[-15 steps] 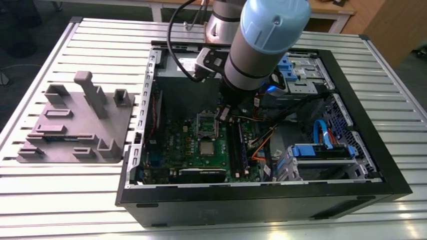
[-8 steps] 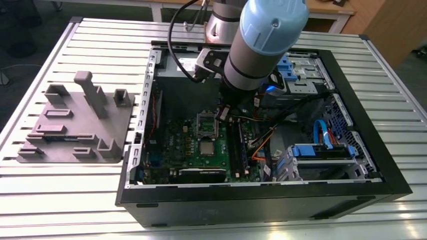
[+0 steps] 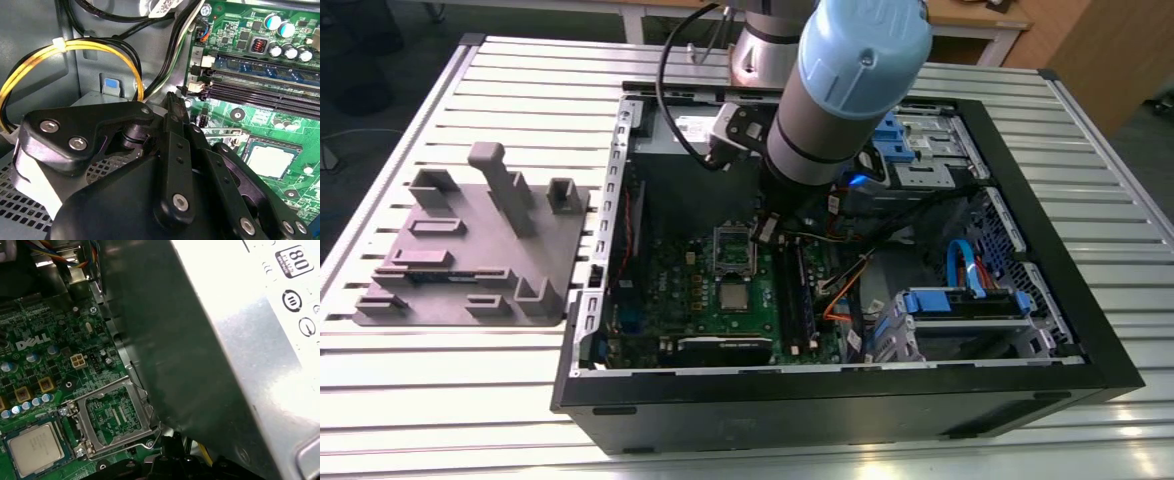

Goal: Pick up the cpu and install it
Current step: 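Close the cpu cover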

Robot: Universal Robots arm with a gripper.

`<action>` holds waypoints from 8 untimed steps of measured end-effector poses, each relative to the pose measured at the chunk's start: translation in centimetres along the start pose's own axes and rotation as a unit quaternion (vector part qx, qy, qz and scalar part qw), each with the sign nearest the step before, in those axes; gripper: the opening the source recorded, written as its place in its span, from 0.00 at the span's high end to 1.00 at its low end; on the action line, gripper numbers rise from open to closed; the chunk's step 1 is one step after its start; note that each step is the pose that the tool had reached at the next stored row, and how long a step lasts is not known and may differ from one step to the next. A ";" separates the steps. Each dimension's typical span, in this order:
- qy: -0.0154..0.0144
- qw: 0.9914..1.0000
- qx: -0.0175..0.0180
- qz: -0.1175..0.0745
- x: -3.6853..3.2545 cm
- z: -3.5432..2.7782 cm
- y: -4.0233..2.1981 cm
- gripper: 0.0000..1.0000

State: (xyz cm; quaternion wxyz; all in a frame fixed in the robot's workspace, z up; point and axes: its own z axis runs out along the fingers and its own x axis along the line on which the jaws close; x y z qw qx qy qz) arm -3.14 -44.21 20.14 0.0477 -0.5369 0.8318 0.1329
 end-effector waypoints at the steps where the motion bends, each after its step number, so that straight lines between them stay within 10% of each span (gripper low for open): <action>1: 0.000 1.000 0.000 0.000 0.00 0.01 0.00 0.90; 8: 0.010 1.000 0.002 -0.002 0.05 0.04 0.10 0.90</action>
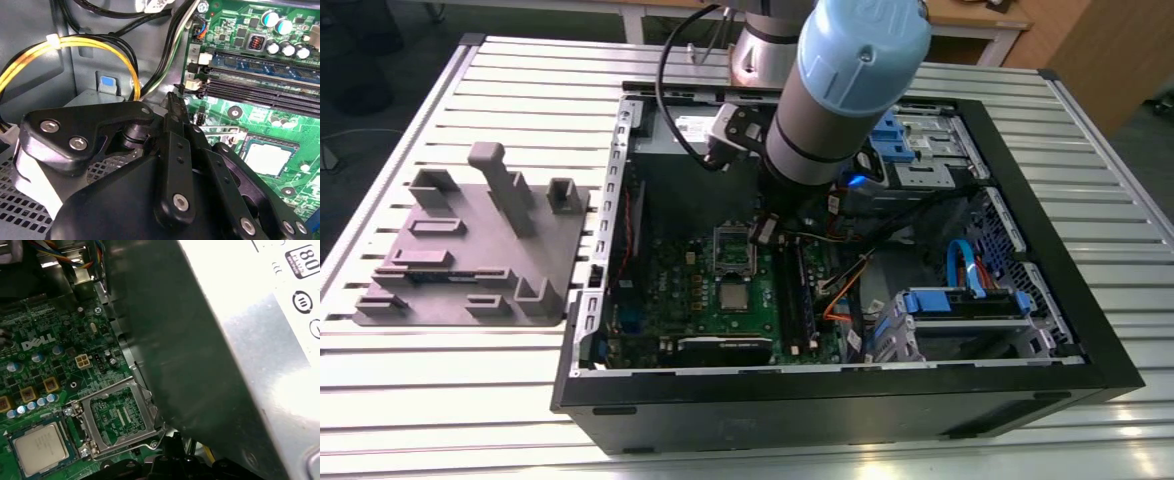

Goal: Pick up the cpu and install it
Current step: 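Close the cpu cover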

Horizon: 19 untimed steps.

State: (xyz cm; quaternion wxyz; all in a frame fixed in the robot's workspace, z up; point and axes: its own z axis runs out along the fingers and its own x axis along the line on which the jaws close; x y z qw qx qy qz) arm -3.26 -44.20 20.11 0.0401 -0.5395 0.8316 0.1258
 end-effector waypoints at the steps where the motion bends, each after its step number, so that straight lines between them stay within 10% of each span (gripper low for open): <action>1: 0.002 1.000 0.001 0.000 0.01 0.00 0.02 0.90; 19: 0.018 1.000 0.006 -0.005 -0.15 -0.68 0.33 0.90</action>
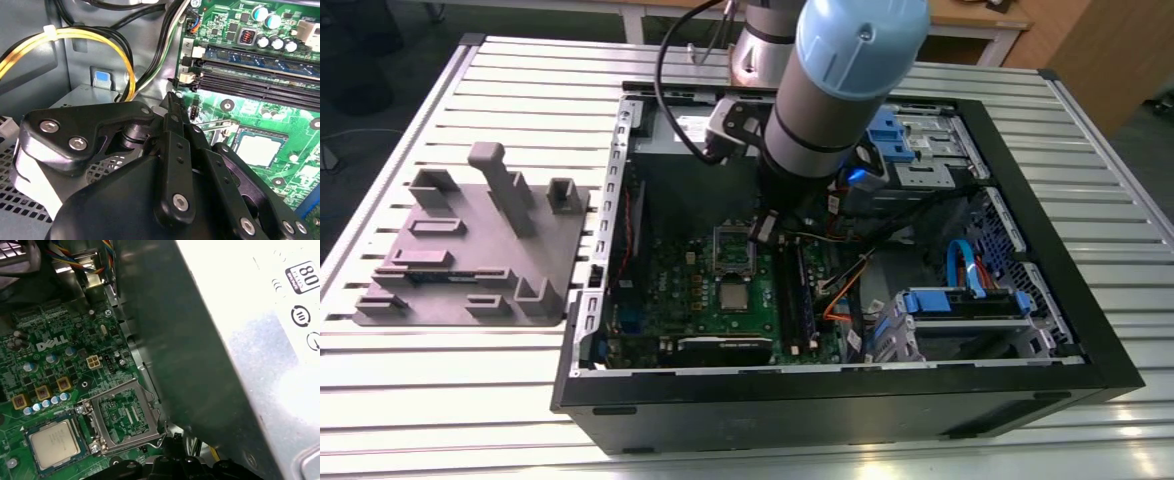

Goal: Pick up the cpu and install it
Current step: 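Close the cpu cover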

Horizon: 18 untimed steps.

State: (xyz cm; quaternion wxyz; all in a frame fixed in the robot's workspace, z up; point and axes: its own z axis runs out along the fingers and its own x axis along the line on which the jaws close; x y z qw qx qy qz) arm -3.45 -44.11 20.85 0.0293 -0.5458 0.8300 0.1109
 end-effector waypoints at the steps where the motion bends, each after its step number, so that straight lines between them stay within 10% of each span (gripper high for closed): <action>1: 0.001 1.000 0.000 0.000 -0.01 -0.08 0.01 0.90; 15: 0.013 1.000 0.005 -0.003 -0.19 -1.08 0.19 0.90; 18: 0.020 1.000 0.008 -0.003 -0.18 -1.13 0.22 0.90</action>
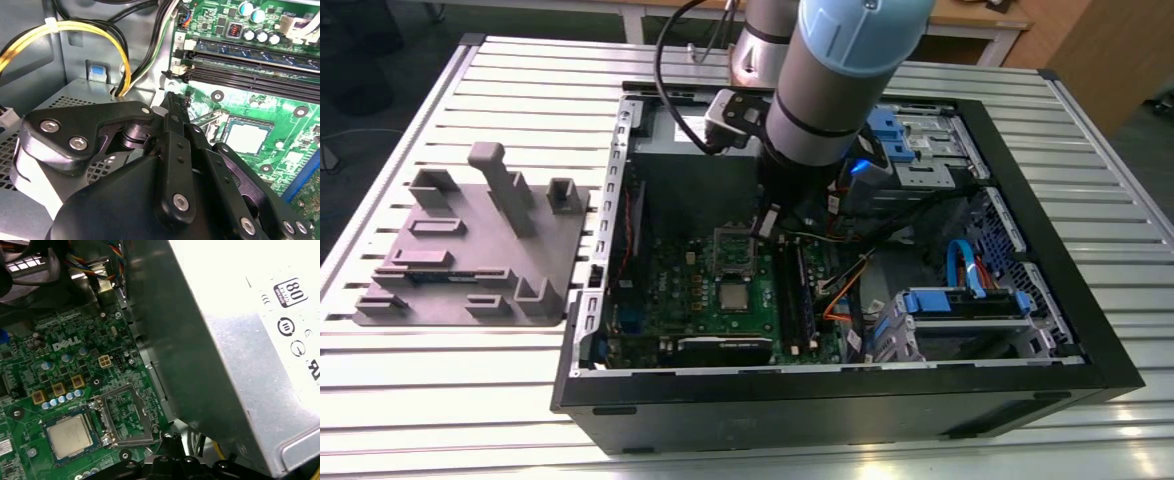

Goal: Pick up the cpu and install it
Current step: 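Close the cpu cover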

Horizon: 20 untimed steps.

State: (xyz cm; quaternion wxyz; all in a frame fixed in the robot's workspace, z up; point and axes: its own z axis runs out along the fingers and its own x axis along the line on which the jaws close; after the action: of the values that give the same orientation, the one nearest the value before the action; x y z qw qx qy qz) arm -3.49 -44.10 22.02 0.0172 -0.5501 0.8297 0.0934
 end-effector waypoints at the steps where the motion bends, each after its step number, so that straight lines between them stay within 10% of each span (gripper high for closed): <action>1: 0.002 1.000 0.001 0.000 0.00 -0.01 0.01 0.90; 5: 0.007 1.000 0.003 -0.001 0.00 -0.13 0.06 0.90; 20: 0.008 1.000 0.002 -0.009 0.06 -0.88 0.54 0.90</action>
State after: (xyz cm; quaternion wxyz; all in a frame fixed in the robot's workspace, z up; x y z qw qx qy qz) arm -3.94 -44.10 22.94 0.0121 -0.5583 0.8250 0.0872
